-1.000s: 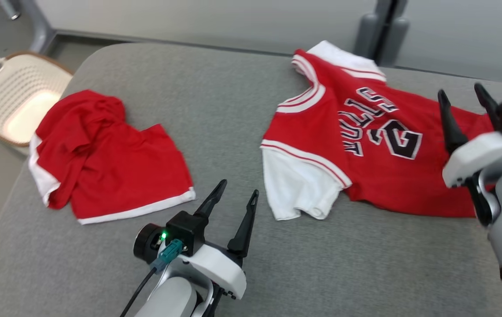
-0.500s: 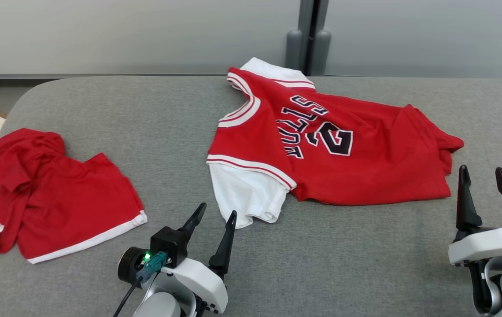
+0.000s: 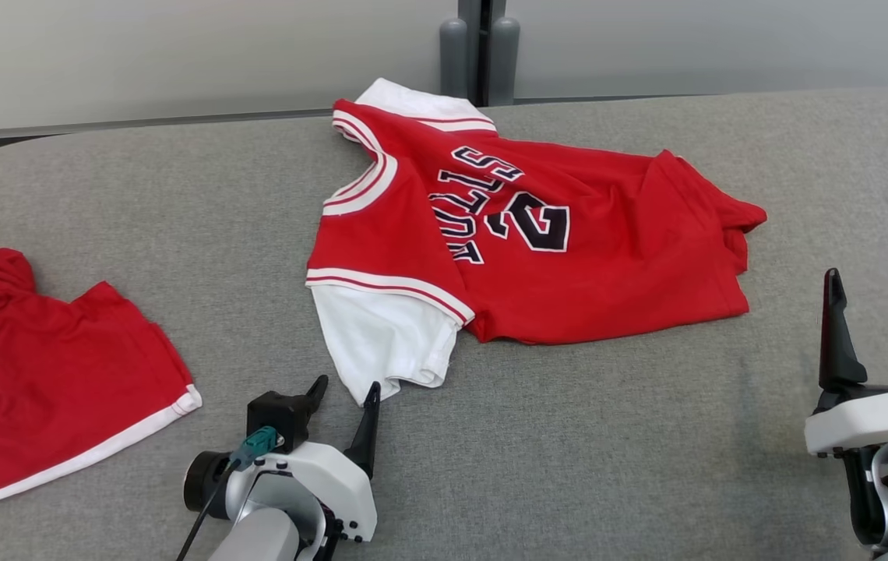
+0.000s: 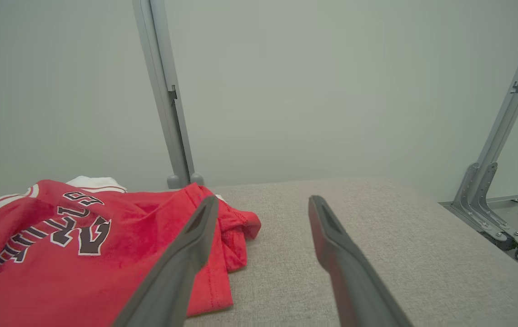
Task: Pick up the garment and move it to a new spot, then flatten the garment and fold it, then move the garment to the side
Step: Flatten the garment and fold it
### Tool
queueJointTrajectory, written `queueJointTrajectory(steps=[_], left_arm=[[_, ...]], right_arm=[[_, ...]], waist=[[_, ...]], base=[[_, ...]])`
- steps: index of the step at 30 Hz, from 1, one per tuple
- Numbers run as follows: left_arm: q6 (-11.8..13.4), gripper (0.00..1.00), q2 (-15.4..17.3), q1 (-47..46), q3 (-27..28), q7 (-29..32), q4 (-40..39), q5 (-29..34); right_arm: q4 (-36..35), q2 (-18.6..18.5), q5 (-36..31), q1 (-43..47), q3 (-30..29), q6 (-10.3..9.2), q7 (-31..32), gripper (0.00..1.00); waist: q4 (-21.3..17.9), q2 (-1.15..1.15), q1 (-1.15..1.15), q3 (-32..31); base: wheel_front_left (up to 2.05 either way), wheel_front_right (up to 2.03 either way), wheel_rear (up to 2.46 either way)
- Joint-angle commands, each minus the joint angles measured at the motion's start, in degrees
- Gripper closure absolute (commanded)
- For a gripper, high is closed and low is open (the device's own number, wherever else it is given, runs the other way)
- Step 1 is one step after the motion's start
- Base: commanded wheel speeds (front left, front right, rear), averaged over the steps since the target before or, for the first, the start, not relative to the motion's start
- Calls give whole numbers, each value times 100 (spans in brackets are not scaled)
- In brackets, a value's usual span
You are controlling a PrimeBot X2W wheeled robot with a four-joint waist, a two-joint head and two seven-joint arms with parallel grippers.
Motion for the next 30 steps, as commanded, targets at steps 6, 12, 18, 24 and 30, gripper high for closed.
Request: queueJointTrajectory(steps=[6,12,18,24,30], left_arm=[[-109,30,23,-124,-178,360,346,-179],[-157,100,21,-222,-320,260,330,-323],[-48,100,24,-374,-147,-226,1,-366],[72,100,45,-216,353,-346,-922,-170],[130,100,33,126,905,-350,-1887,160]], right_arm=[[-97,-2,-74,101,-53,-2,44,0],[-27,21,-139,121,-63,-2,95,0],[195,86,-224,114,-113,-2,208,0],[517,207,-338,45,-326,-2,342,0],[852,333,-467,-99,-625,-2,536,0]], waist=[[-66,0,0,68],[46,0,0,47],[291,0,0,-6],[536,0,0,-54],[669,0,0,-19]], base=[[0,0,0],[0,0,0],[0,0,0],[0,0,0],[0,0,0]])
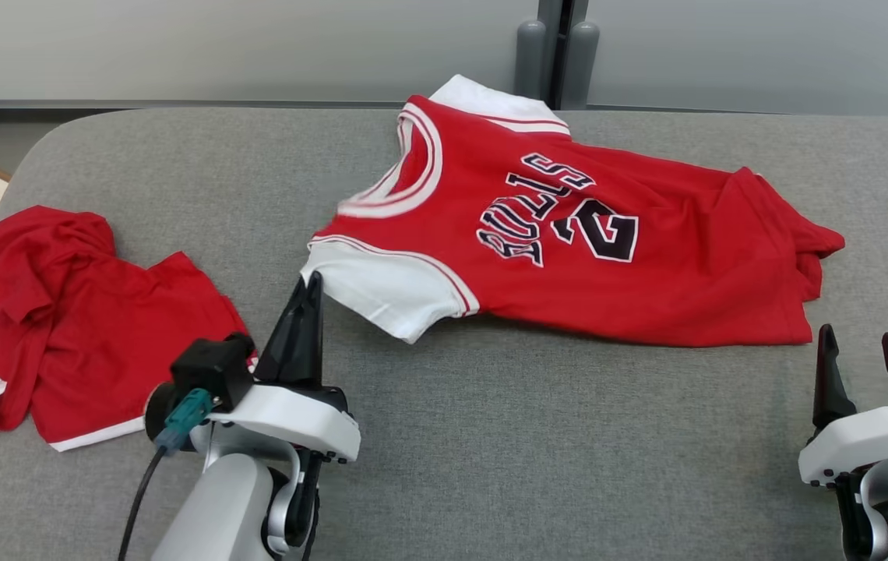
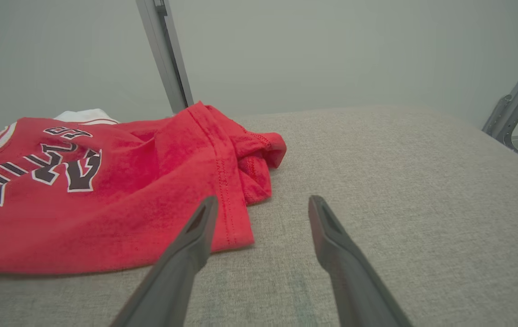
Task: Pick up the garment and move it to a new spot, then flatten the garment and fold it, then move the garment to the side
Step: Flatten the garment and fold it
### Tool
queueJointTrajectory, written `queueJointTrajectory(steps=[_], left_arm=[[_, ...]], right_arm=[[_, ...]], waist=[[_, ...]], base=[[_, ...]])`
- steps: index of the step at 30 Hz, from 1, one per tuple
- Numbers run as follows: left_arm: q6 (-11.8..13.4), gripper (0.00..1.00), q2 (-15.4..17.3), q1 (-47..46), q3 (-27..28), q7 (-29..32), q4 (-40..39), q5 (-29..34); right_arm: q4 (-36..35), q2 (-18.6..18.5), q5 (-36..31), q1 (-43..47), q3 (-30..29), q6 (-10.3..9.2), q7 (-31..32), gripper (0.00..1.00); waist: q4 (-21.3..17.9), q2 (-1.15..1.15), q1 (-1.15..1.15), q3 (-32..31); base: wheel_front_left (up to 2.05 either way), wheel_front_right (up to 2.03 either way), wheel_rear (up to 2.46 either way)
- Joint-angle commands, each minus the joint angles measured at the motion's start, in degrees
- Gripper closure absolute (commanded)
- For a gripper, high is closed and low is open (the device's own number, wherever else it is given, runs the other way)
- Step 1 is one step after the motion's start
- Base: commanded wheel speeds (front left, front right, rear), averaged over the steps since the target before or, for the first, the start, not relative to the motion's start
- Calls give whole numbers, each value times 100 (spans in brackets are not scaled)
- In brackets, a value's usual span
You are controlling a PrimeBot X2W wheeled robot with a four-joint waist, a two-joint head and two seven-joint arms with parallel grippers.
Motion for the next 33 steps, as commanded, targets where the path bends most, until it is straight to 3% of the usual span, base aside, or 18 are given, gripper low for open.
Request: queueJointTrajectory(steps=[1,7,22,23,24,33], left_arm=[[36,100,21,81,172,-25,-251,111],[107,100,10,299,469,-25,-824,232],[62,100,10,241,158,-20,-697,135],[58,100,10,231,147,-20,-688,133],[57,100,10,218,144,-20,-680,127],[-69,100,9,105,321,-20,-714,202]], right_arm=[[100,20,-108,-84,-53,-2,70,0],[415,115,-236,-235,-159,-2,232,0],[1187,180,176,-737,-29,-2,556,0],[1256,184,233,-760,19,-2,599,27],[1307,188,327,-783,67,-1,616,100],[999,-10,1083,-816,523,-1,212,100]], waist=[[48,0,0,26],[124,0,0,89],[254,0,0,248],[263,0,0,252],[270,0,0,254],[249,0,0,47]], base=[[0,0,0],[0,0,0],[0,0,0],[0,0,0],[0,0,0],[0,0,0]])
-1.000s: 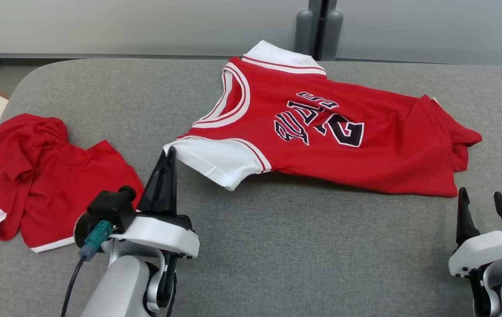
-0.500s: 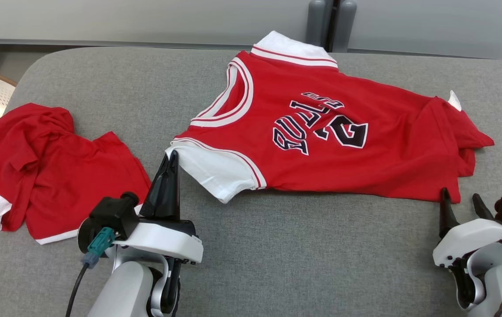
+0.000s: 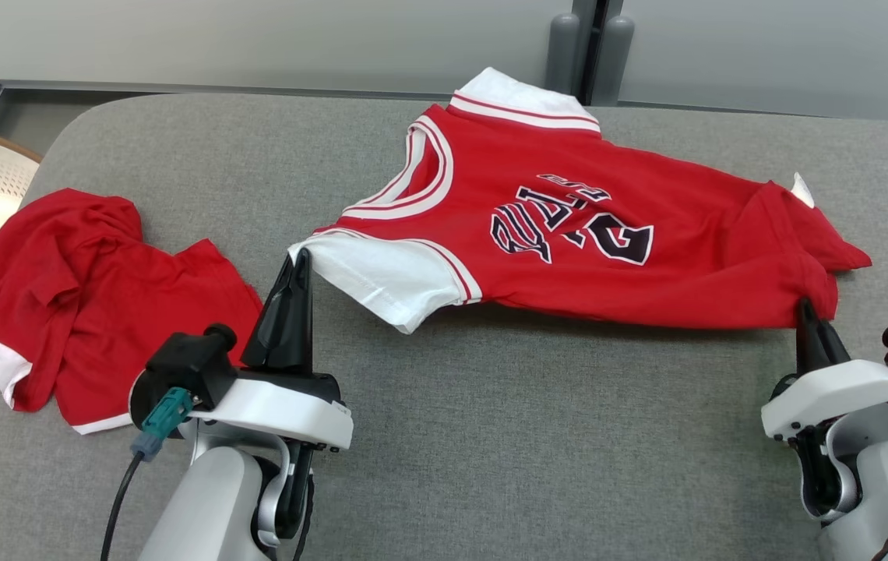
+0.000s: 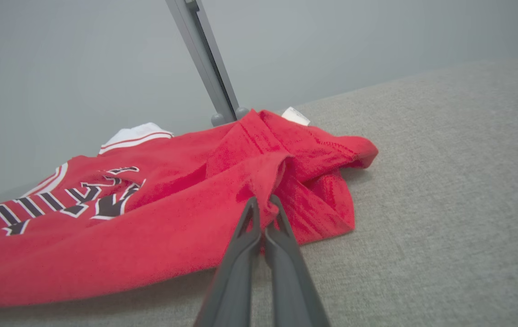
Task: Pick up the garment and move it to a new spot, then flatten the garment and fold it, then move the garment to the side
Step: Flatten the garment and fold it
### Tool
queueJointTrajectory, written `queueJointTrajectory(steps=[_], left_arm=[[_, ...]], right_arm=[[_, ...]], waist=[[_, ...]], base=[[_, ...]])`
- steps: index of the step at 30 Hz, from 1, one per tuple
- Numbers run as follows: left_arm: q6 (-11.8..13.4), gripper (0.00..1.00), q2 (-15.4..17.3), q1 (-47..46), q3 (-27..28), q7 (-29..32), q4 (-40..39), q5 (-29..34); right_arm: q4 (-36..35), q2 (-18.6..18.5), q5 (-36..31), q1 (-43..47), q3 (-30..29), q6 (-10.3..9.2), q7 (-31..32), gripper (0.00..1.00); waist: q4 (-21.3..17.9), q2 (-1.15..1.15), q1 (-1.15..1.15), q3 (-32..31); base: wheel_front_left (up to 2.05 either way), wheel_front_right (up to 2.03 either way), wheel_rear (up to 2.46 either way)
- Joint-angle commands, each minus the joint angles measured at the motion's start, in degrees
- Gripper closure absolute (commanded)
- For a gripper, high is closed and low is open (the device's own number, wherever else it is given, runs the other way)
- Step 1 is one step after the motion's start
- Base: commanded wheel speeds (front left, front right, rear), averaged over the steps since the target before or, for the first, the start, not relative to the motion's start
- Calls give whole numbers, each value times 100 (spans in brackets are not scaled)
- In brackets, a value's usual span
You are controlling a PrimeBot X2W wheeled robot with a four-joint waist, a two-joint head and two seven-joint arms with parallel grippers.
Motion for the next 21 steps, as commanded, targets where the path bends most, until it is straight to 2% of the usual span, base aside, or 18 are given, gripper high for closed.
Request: queueJointTrajectory(steps=[1,4,7,9,13,16,21], left_arm=[[-45,100,23,-70,63,-12,-37,18],[-107,100,22,-124,177,-12,-154,-144],[-197,100,21,-205,239,-12,-367,-571],[-252,100,21,-337,219,-12,-521,-597],[-239,100,21,-649,238,8,-881,-1105],[-170,100,22,-962,318,160,-1211,-1385],[21,100,22,-1417,503,480,-1732,-1803]], right_arm=[[-141,-38,164,-2,82,0,-83,100],[-604,-153,638,-18,266,0,-164,100],[-1238,-302,1123,-91,411,0,-193,100],[-1675,-417,1422,-136,481,0,-120,100],[-2430,-617,1701,-342,443,0,106,100],[-2787,-575,1861,-554,175,0,437,100],[-3198,-274,1755,-976,-321,-1,1128,100]], waist=[[-40,0,0,-88],[-112,0,0,-224],[-186,0,0,-385],[-231,0,0,-507],[-335,0,0,-770],[-402,0,0,-957],[-514,0,0,-1199]], base=[[0,0,0],[0,0,0],[0,0,0],[0,0,0],[0,0,0],[0,0,0],[0,0,0]])
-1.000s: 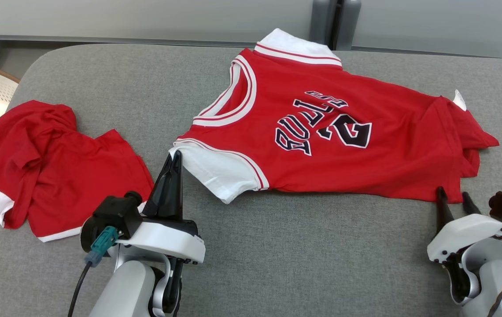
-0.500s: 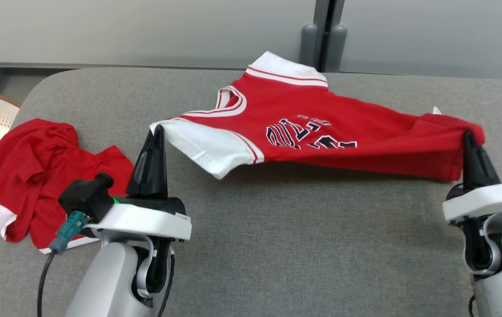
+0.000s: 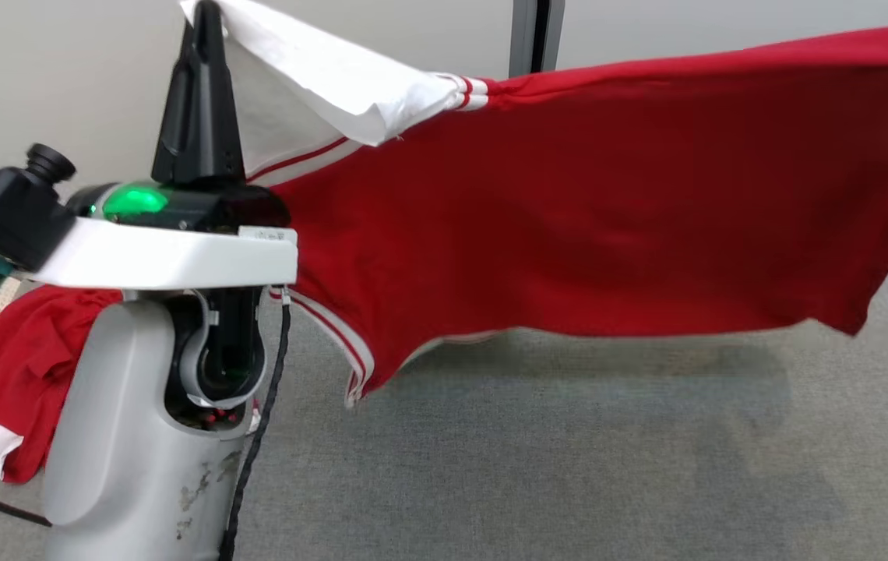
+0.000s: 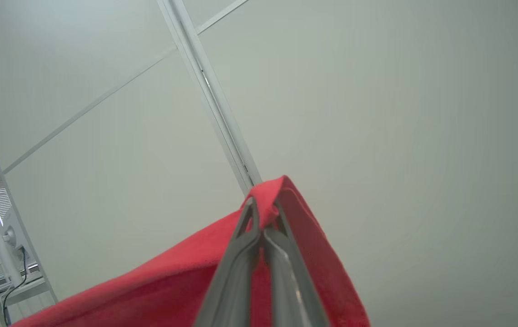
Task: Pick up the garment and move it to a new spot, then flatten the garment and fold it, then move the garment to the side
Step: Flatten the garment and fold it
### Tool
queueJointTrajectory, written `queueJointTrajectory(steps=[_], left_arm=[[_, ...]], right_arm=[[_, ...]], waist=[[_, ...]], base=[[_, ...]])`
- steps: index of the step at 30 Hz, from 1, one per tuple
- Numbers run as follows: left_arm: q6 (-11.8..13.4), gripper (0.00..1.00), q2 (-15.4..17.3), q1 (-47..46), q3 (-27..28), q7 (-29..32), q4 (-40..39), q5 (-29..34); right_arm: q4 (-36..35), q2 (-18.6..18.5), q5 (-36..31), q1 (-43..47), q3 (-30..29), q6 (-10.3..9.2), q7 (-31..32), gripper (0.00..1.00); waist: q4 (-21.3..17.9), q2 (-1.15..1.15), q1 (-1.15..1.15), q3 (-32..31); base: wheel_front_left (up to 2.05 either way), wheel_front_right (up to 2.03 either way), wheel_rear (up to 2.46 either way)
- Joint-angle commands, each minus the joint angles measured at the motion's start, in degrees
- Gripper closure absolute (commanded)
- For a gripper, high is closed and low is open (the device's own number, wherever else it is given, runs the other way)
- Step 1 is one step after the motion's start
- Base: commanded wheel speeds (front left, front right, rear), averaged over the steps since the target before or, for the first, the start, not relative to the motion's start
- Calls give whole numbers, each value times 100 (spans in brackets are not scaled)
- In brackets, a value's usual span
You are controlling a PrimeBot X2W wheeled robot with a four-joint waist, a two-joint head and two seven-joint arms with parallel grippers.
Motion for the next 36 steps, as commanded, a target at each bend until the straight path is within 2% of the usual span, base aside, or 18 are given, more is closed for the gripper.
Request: queueJointTrajectory(steps=[1,5,9,12,16,21,25,27,32,36], left_arm=[[86,100,19,-150,72,75,-145,-147],[246,100,18,-289,99,220,-431,-484],[546,100,21,-395,120,399,-842,-948],[647,100,56,-499,161,535,-920,-1019],[737,100,116,-785,229,759,-779,-1116],[699,100,233,-1690,261,1059,-115,-1166],[620,100,460,-2651,400,1047,843,-1032],[477,100,592,-3195,418,939,1342,-903],[160,100,771,-4546,442,429,2508,-603],[-58,100,808,-5412,395,-106,3264,-328]], right_arm=[[-115,93,-60,-101,-141,-1,239,100],[-419,295,-223,-284,-431,-1,693,100],[-981,464,-303,-384,-784,-1,1418,100],[-1154,490,-292,-390,-823,-1,1773,100],[-1091,488,-451,-621,-816,-1,2012,100],[-457,484,-617,-1503,-919,-2,2181,100],[413,496,-1027,-2730,-920,-1,1956,100],[900,481,-1275,-3337,-827,-2,1695,100],[1910,481,-1793,-4733,-536,-2,691,100],[2690,461,-1697,-5477,-451,-2,-162,100]], waist=[[-89,0,0,-122],[-131,0,0,-175],[-168,0,0,-207],[-180,0,0,-161],[-210,0,0,67],[-231,0,0,737],[-313,0,0,1395],[-345,0,0,1698],[-338,0,0,2306],[-261,0,0,2663]], base=[[0,0,0],[0,0,0],[0,0,0],[0,0,0],[0,0,0],[0,0,0],[0,0,0],[0,0,0],[0,0,0],[0,0,0]])
